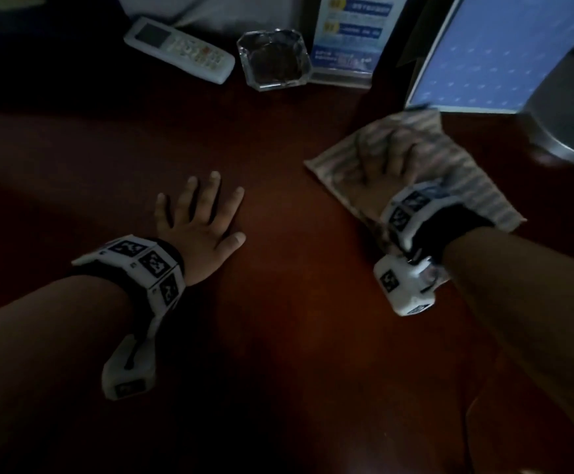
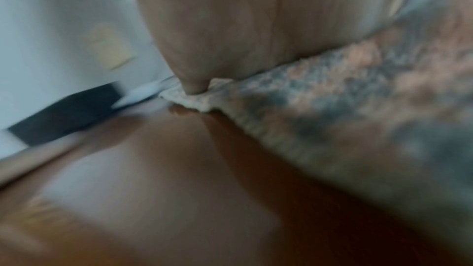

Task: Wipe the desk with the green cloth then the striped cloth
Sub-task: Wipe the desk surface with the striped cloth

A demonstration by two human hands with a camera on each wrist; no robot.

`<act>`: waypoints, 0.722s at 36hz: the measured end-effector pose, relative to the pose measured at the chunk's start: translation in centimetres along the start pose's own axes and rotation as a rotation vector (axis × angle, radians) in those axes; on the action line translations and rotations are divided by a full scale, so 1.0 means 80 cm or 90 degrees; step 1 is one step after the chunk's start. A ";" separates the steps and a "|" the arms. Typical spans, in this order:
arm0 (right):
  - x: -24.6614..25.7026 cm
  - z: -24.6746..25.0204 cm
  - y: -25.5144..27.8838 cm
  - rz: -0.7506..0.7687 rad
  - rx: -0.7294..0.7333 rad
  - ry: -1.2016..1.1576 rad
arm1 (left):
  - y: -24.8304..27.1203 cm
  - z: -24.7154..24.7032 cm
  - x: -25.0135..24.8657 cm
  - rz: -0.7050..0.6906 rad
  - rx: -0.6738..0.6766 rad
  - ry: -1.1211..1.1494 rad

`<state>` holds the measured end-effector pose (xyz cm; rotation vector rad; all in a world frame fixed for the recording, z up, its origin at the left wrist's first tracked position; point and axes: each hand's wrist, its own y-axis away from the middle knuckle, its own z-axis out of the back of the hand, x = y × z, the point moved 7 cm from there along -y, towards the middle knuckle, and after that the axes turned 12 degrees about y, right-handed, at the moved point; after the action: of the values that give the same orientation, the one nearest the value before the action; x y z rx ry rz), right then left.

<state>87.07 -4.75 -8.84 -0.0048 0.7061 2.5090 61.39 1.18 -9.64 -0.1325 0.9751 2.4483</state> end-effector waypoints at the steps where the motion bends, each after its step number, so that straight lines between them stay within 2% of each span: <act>1: 0.011 -0.006 0.007 0.002 0.005 -0.014 | 0.000 0.000 0.000 0.001 0.005 0.002; 4: 0.053 -0.020 0.038 0.013 -0.042 -0.047 | -0.002 0.000 0.001 0.001 0.012 0.005; 7: 0.080 -0.031 0.068 0.026 -0.070 -0.017 | -0.002 0.000 0.002 -0.002 0.016 0.003; 12: 0.110 -0.068 0.126 0.085 0.001 0.014 | -0.004 0.000 0.002 0.002 0.000 0.001; 17: 0.118 -0.103 0.191 0.136 -0.005 -0.025 | -0.005 0.002 0.003 0.001 -0.017 0.000; 23: 0.119 -0.138 0.260 0.122 -0.015 -0.068 | 0.007 0.006 -0.003 0.000 -0.052 -0.009; 26: 0.116 -0.148 0.277 0.127 0.015 -0.074 | 0.014 0.010 -0.015 0.015 -0.093 -0.082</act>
<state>66.58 -22.00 -9.67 0.2280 0.7189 2.6644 61.96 0.50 -8.07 -0.0131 0.7463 2.5139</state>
